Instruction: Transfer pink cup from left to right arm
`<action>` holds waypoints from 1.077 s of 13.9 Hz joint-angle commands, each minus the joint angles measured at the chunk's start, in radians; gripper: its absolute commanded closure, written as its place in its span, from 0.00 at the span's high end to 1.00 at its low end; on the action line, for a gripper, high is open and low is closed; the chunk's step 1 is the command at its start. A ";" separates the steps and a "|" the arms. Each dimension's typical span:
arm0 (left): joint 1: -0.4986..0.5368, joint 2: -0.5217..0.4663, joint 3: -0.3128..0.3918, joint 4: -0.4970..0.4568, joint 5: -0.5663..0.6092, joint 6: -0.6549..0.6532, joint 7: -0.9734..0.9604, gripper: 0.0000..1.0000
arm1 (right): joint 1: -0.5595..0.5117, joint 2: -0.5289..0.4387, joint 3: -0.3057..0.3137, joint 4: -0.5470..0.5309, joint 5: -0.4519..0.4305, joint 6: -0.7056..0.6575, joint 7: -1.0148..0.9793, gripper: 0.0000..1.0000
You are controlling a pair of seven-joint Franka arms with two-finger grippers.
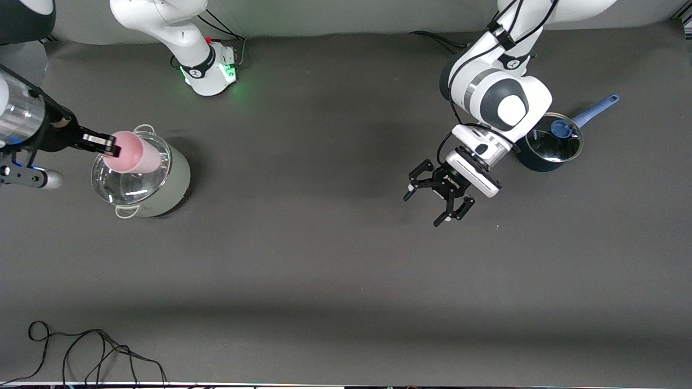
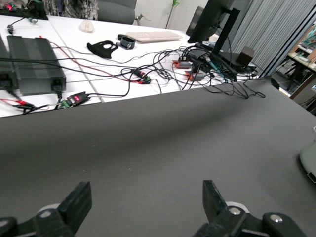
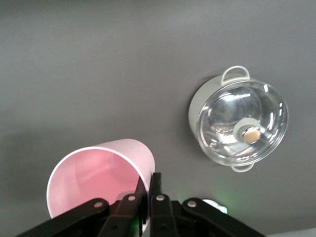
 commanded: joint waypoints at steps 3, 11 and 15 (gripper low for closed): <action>-0.006 0.016 0.007 0.005 -0.003 0.017 -0.023 1.00 | 0.021 -0.150 -0.032 -0.449 -0.028 0.404 -0.064 0.00; -0.029 0.062 0.006 0.110 0.190 -0.028 -0.839 1.00 | 0.014 -0.011 -0.049 -0.821 -0.016 1.026 -0.079 0.00; -0.030 0.060 0.007 0.112 0.396 -0.034 -1.440 1.00 | 0.013 0.132 -0.049 -0.832 0.094 1.163 -0.110 0.00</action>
